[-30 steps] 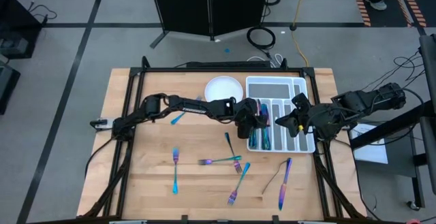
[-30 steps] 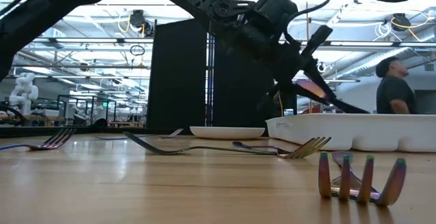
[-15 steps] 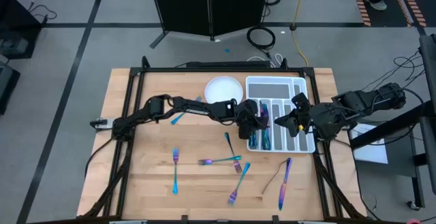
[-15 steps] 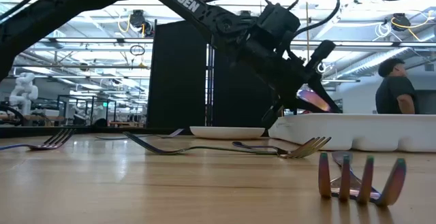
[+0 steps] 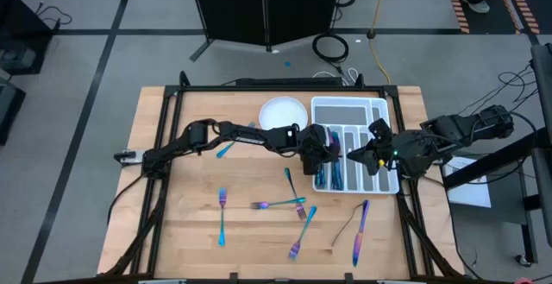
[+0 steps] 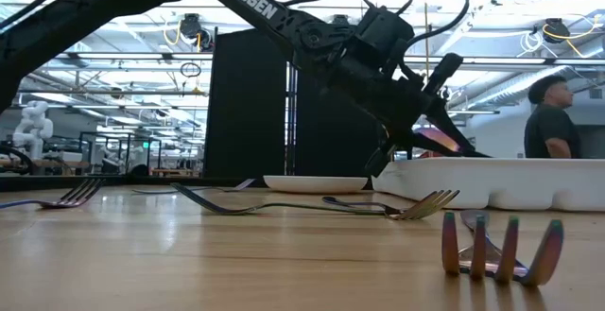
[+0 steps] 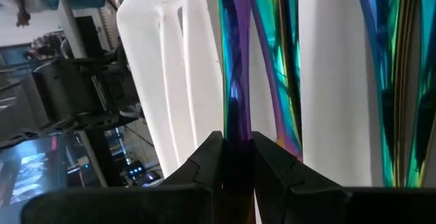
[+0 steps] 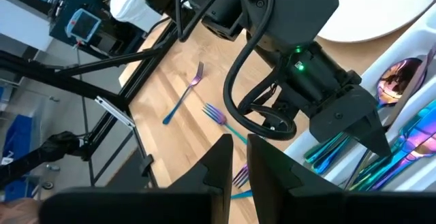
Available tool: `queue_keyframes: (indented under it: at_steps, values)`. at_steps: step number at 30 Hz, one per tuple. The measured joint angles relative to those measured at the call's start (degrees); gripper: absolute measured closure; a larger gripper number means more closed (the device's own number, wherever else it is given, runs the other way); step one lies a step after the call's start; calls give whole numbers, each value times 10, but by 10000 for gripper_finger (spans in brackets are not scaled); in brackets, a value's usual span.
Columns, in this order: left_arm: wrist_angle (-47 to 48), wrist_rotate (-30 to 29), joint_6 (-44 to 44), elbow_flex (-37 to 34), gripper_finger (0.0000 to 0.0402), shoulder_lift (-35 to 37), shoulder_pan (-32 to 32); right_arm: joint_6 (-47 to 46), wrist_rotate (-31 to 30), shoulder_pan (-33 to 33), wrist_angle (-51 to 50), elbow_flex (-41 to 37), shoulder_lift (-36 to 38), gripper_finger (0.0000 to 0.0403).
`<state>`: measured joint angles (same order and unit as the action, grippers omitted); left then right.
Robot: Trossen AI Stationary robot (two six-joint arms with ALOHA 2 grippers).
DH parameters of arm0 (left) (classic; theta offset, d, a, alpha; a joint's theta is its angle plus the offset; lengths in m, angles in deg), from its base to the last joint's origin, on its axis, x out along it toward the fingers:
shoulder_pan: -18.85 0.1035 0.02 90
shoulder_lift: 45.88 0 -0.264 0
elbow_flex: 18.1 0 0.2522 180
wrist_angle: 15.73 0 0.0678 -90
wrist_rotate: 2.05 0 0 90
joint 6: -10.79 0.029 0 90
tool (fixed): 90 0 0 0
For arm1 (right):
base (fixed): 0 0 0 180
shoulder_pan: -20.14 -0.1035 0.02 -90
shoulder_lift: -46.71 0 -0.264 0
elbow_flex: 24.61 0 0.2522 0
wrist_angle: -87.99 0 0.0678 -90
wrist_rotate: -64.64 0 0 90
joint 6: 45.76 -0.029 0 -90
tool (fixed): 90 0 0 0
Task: Sort silverware
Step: Put the purple table knife into the white silverware tray
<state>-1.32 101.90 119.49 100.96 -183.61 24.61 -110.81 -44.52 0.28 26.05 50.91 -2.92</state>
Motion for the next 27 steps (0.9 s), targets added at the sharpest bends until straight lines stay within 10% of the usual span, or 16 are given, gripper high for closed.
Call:
queue_keyframes:
  at_steps: [27]
  values:
    - [-34, -70, -74, -1, 256, 3, -4, 12, 16, 0, -1, 0, 0, 365]
